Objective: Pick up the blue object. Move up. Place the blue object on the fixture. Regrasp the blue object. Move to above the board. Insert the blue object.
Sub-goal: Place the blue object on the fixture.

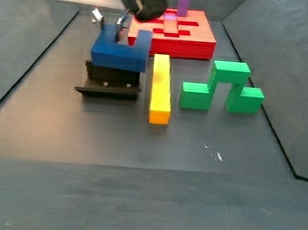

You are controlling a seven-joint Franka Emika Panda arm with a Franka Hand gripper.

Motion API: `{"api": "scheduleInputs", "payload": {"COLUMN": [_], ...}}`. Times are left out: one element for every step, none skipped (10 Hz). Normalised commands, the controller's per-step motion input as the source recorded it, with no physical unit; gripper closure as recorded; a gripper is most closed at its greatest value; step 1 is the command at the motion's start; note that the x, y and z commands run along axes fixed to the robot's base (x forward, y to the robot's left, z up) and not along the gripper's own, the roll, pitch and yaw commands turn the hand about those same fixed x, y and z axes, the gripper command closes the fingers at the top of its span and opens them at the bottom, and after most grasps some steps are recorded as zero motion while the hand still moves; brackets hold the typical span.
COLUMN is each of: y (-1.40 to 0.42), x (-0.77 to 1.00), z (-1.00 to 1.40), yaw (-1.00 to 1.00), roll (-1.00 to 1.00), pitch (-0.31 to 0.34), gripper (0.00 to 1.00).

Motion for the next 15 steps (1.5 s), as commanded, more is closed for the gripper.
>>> {"api": "scheduleInputs", "payload": {"y": [0.17, 0.13, 0.13, 0.11, 0.09, 0.07, 0.16, 0.36, 0.44, 0.45, 0.21, 0.05, 0.00, 0.00, 0.00], "x": [0.76, 0.74, 0.66, 0.63, 0.63, 0.62, 0.71, 0.76, 0.69, 0.65, 0.50, 0.36, 0.33, 0.32, 0.27], "z": [0.00, 0.00, 0.13, 0.20, 0.15, 0.12, 0.01, -0.11, -0.21, -0.23, -0.08, 0.00, 0.00, -0.03, -0.10], "yaw": [-0.01, -0.01, 0.00, 0.00, 0.00, 0.00, 0.00, 0.00, 0.00, 0.00, -0.06, -0.17, -0.14, -0.19, -0.23], "roll": [-1.00, -0.98, -0.99, -0.97, -0.96, -0.93, -0.77, -0.61, -0.69, -0.78, -0.68, -0.58, -0.39, -0.33, -0.23], "pitch": [0.000, 0.060, 0.271, 0.397, 0.457, 0.497, 0.426, 0.260, 0.149, 0.006, 0.000, -0.017, 0.000, 0.000, 0.000], "gripper": [1.00, 1.00, 1.00, 1.00, 1.00, 1.00, 1.00, 1.00, 1.00, 1.00, 1.00, 1.00, 1.00, 1.00, 1.00]}}
